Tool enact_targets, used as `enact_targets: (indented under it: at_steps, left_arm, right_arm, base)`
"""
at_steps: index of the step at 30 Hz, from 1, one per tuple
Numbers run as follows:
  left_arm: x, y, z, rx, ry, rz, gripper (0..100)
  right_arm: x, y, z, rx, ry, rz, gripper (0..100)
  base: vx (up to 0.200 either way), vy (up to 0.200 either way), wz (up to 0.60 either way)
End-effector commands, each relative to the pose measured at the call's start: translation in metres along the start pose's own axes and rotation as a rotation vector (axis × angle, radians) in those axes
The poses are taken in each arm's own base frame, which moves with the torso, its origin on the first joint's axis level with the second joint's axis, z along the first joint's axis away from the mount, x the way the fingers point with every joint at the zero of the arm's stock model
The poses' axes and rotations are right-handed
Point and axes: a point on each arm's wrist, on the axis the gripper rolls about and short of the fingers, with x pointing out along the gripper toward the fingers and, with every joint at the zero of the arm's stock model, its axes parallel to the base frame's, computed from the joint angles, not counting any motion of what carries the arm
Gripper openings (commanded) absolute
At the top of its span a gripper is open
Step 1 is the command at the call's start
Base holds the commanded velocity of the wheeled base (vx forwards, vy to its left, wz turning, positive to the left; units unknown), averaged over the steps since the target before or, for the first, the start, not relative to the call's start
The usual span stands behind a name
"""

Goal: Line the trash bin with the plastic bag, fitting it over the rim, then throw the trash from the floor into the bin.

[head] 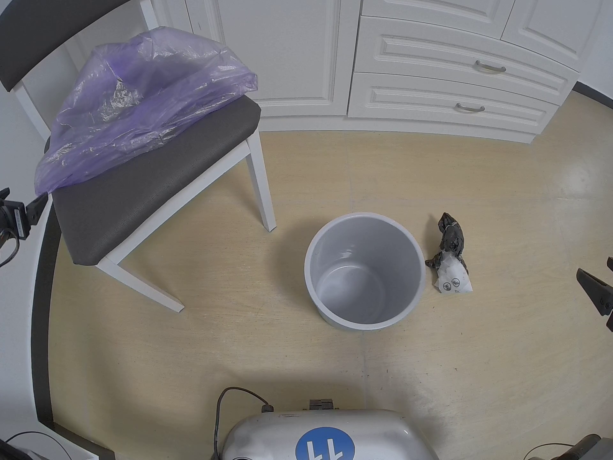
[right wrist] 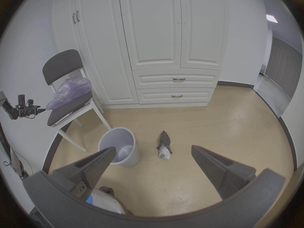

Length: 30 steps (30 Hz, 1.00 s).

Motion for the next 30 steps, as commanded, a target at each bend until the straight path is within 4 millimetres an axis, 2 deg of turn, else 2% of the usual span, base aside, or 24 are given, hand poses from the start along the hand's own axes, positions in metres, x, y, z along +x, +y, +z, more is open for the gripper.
enact_targets:
  at_steps: [1,9,11,17,22,26,30]
  left_arm:
    - [0.016,0.008,0.004,-0.041,-0.004,-0.003,100]
    - [0.019,0.003,-0.004,-0.056,0.035,-0.052,100]
    - [0.023,0.003,-0.006,-0.056,0.042,-0.050,100]
    - [0.053,0.013,-0.003,-0.052,0.009,-0.013,100]
    - [0.056,0.015,0.001,-0.055,-0.007,-0.002,100]
    - [0.051,0.014,0.015,-0.115,-0.052,-0.004,100]
    - [0.037,0.015,0.046,-0.216,-0.170,-0.006,100]
  right_arm:
    - [0.003,0.000,0.000,0.001,0.008,0.002,100]
    - [0.003,0.000,0.002,0.001,0.004,0.003,100]
    - [0.003,0.000,0.002,0.001,0.004,0.003,100]
    - [0.008,0.000,0.003,0.027,0.018,0.025,100]
    - [0.008,0.000,0.006,0.039,0.011,0.032,100]
    - [0.007,0.000,0.008,0.044,0.000,0.031,100]
    - [0.005,0.000,0.009,0.049,-0.009,0.031,100]
  base:
    - [0.000,0.000,0.00]
    - [0.000,0.000,0.00]
    - [0.000,0.000,0.00]
    - [0.000,0.000,0.00]
    - [0.000,0.000,0.00]
    - [0.000,0.000,0.00]
    - [0.000,0.000,0.00]
